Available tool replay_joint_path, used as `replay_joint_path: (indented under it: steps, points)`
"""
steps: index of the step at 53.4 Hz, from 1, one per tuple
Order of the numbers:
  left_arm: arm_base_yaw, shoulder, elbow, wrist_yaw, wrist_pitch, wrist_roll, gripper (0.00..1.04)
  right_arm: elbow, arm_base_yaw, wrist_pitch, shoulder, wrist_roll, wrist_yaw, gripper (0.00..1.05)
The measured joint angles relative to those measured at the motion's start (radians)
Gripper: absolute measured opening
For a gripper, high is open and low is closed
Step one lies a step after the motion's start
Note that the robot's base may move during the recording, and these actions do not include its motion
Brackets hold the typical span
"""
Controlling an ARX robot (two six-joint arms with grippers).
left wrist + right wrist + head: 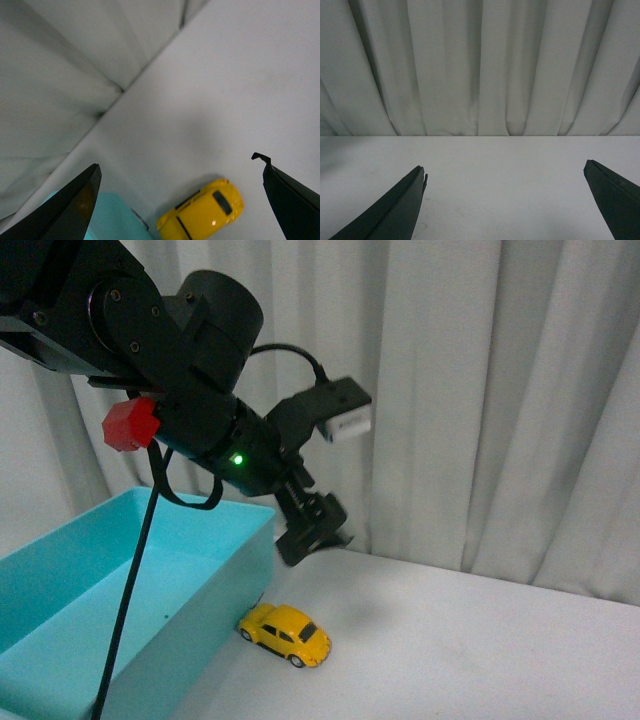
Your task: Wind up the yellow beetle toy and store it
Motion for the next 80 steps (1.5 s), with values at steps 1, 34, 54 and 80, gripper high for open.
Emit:
replay_joint_path:
  steps: [1,34,54,80]
  points:
    - [-0.005,0.010,0.012,-0.012,-0.035,0.052,0.98,0.000,0.000,0.000,0.000,0.000,0.000,0.98]
    - [-0.069,0.256,0.121,-0.332,-0.293,0.729,0.98,0.000,0.000,0.000,0.000,0.000,0.000,0.98]
    - [-0.069,0.364,0.208,-0.398,-0.310,0.710,0.98,0.000,0.000,0.000,0.000,0.000,0.000,0.98]
    - [-0.068,0.395,0.253,-0.427,-0.340,0.571,0.62,0.000,0.000,0.000,0.000,0.000,0.000,0.98]
